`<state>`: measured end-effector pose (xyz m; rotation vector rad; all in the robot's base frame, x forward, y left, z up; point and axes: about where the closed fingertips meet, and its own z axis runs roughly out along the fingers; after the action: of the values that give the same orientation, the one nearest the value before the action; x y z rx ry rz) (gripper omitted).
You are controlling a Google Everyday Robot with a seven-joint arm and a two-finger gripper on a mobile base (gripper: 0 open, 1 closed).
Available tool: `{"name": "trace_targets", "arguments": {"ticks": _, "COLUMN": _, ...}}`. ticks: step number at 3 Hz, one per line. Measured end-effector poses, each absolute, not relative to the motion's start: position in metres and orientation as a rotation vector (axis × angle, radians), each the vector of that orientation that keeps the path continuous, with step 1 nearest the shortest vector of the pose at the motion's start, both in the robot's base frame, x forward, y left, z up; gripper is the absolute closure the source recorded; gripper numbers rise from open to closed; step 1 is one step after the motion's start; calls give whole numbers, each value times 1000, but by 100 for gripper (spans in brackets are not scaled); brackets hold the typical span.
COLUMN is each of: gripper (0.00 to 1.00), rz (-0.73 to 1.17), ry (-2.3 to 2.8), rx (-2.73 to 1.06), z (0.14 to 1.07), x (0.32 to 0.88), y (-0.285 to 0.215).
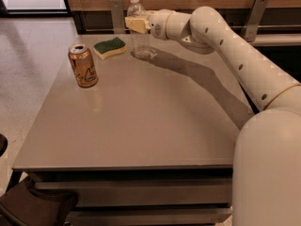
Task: Move water bottle near sponge
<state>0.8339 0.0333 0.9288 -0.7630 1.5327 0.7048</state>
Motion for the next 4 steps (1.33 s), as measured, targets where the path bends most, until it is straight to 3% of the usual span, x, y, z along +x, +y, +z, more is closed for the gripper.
{"name": "trace_targets", "arguments": {"ticks": 3, "gripper": 5, "rz": 709, "ry": 1532, "rx": -766, "z": 928, "x": 834, "y": 37}}
{"name": "trace_targets", "arguments": {"ticks": 4, "gripper": 0, "rz": 712, "ry": 1532, "rx": -768, "z": 928, "x": 833, "y": 39}}
